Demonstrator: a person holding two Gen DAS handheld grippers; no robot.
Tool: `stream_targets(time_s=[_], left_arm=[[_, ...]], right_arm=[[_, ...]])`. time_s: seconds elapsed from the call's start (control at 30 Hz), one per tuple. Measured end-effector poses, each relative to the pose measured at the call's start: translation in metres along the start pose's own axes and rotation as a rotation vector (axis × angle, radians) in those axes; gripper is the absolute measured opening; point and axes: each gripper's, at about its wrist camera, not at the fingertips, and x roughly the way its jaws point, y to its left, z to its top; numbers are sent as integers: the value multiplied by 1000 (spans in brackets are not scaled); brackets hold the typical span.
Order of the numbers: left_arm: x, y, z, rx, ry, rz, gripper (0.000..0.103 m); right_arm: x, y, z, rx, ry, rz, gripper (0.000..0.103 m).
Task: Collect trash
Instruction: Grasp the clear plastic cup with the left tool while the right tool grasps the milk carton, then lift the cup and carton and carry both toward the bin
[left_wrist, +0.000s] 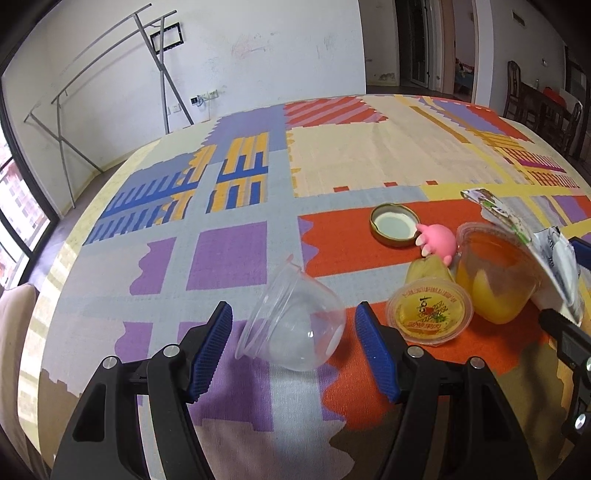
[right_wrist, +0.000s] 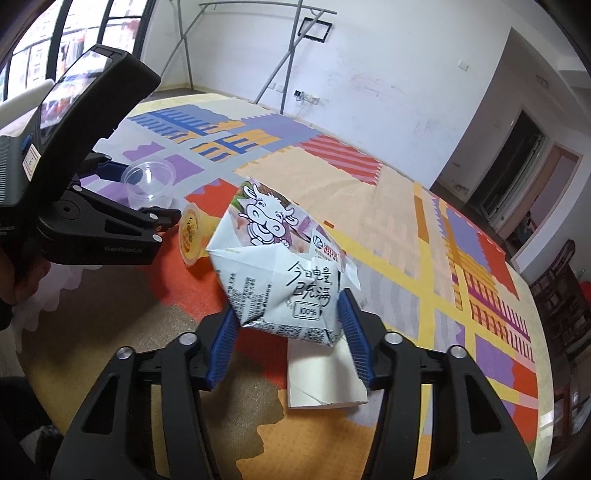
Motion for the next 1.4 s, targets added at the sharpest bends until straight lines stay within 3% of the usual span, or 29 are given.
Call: stream_targets(time_s=[0.07,0.23,0.53,0.73,0.77,1.1,1.4], left_arm=[[0,-2,1,10,-1,5,68],[3,-10,3,36,15,-21,45],[-1,-14,2,57,26,4,44],[-12,-16,5,60,8,0,44],[-14,-16,5,60,5,0,44],[-29,-15,8,54,-27,3,44],[-52,-27,7,114,-62,10,44]], right_arm=[[-1,1,2,5,-8,4,50],[-1,2,4,4,-14,6,46],[-11,0,7,14,-39,19,44],[-20,-4,7,14,-56,15,37],[-21,-5,6,14,-57,12,25],[-34,-25,5,48,-74,-11,17],[-56,-32,2,26,-111,-30,13]])
